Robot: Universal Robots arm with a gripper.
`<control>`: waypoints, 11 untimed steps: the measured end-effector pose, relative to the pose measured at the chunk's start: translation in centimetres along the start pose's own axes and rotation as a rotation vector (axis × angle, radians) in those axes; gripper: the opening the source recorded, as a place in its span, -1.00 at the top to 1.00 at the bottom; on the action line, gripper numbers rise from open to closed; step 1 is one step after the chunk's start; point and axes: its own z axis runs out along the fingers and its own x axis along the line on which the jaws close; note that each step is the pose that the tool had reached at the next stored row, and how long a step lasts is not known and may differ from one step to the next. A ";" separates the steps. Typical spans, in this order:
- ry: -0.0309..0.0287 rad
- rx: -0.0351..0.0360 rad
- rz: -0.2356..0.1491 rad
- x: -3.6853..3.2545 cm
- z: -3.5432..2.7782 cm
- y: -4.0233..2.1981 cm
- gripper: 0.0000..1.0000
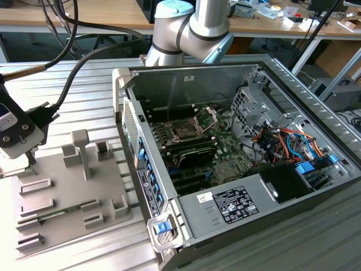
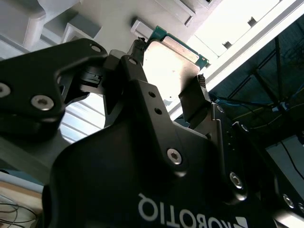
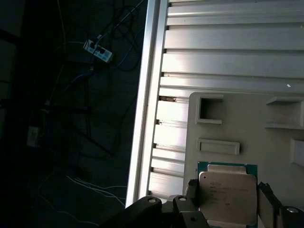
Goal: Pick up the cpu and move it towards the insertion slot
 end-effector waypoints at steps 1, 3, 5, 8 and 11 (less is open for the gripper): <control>-0.0001 0.0000 0.000 0.00 -0.01 0.00 -0.10; -0.0001 0.0000 0.000 0.00 -0.05 0.00 -0.10; -0.0001 0.0000 0.000 0.00 -0.09 0.00 -0.10; -0.0001 0.0000 0.000 0.00 -0.19 0.01 -0.10; -0.0001 -0.0001 0.000 0.00 -0.28 0.01 -0.10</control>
